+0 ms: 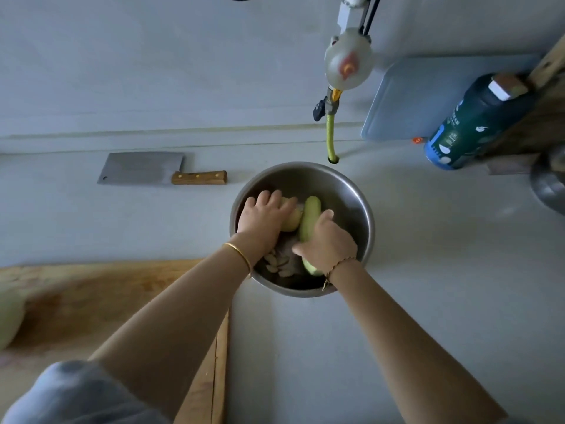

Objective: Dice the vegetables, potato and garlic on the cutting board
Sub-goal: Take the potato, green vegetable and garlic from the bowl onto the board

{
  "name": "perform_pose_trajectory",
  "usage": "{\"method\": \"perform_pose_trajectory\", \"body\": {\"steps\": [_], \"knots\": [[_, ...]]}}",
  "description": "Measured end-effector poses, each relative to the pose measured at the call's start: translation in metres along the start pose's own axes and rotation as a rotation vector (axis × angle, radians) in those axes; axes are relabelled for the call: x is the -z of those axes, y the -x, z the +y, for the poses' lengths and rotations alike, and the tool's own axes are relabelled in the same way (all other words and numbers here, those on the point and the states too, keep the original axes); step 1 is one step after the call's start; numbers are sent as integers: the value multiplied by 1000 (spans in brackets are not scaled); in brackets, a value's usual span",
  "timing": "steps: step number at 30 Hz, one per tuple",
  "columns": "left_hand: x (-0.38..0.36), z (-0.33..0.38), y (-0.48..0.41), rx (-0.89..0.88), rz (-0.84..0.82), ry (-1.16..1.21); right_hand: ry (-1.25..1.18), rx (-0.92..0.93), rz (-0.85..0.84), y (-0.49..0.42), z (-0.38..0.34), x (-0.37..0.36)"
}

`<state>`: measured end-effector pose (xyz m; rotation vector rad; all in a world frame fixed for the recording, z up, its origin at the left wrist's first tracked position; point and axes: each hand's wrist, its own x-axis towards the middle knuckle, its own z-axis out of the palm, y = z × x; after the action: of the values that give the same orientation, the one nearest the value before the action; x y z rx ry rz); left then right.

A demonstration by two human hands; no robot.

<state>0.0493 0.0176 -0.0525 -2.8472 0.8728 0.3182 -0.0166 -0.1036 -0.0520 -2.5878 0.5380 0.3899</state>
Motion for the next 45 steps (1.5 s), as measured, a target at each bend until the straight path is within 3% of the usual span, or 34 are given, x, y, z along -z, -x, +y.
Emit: {"method": "perform_pose_trajectory", "body": {"steps": [7, 11, 15, 18, 21, 25, 34, 39, 45], "knots": [[-3, 3, 4, -1, 155, 11, -133, 23, -7, 18, -5, 38], [14, -17, 41, 123, 272, 282, -199, 41, 68, 40, -25, 43], [32, -58, 102, 395, 365, 663, -230, 180, 219, 74, -63, 36], [18, -93, 147, 594, 405, 939, -344, 287, 143, 103, -95, 18], [-8, -116, 184, 745, 329, 976, -399, 388, 75, 126, -116, -13], [-36, -116, 209, 819, 198, 1043, -310, 368, 35, 140, -123, -67], [-45, -99, 202, 707, 65, 996, -323, 126, 13, 143, -120, -106], [-41, -91, 197, 691, -21, 970, -223, 98, 18, 143, -119, -111], [-36, -93, 201, 660, -75, 969, -237, 122, -94, 138, -111, -107]]}}
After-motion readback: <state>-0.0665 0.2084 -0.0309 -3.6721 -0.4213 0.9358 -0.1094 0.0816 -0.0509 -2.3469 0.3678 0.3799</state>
